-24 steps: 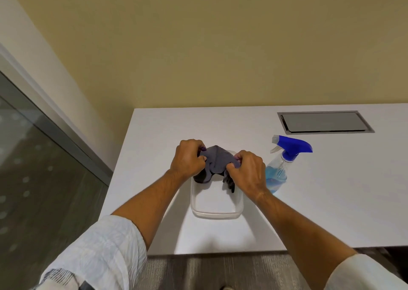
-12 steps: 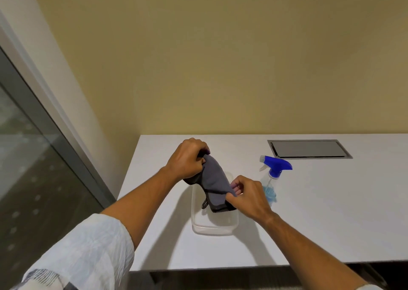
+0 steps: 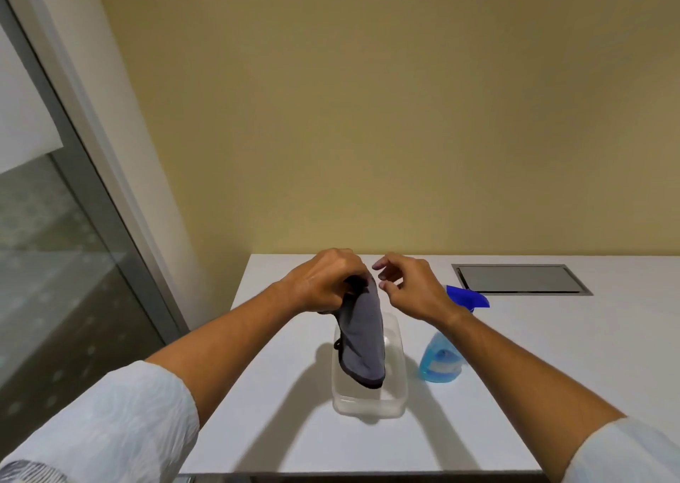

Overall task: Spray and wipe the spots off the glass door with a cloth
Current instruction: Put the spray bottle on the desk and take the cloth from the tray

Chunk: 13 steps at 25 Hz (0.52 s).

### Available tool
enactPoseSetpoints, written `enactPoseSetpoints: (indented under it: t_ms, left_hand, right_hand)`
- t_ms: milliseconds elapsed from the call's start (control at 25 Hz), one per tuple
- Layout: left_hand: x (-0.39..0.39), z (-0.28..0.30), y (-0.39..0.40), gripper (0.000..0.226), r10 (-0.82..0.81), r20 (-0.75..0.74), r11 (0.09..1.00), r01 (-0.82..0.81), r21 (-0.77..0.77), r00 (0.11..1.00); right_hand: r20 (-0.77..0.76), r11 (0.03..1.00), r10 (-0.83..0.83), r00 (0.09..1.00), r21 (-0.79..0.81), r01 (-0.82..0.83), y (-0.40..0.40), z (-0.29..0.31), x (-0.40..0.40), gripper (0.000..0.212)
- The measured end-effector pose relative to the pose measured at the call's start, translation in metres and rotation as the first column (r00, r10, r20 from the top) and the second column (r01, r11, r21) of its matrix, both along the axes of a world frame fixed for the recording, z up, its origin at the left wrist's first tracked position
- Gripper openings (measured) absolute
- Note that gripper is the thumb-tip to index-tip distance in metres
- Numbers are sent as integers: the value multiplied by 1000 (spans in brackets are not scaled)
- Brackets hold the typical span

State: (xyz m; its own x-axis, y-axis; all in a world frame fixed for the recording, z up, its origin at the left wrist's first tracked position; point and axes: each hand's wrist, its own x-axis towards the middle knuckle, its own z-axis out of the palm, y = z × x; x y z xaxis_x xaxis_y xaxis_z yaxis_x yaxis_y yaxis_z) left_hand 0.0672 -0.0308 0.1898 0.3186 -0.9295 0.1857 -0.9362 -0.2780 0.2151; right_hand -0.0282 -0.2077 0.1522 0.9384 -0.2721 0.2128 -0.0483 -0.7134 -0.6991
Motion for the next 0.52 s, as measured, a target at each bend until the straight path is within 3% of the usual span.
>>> enactPoseSetpoints:
  t_ms: [120,240,400,520]
  left_hand:
    - [-6,9,6,45,-45,9,999,45,-22,999]
    - [-10,13,12,41,-78,16,995,79,-67,997]
    - [-12,12,23,35,-95,30,974,99,-205,995]
    - [-11,6,28,35,-15,11,935,18,-354,1000]
  right_hand:
    - [-173,962,182,968,-171,-212,1,18,17,51]
    - [-320,907,270,908,-231,-351,6,24,22,42]
    - [-208,936,227,952,-222,-272,13,30,22,24]
    - [-119,958,177,977,-209,-199,14,36,20,21]
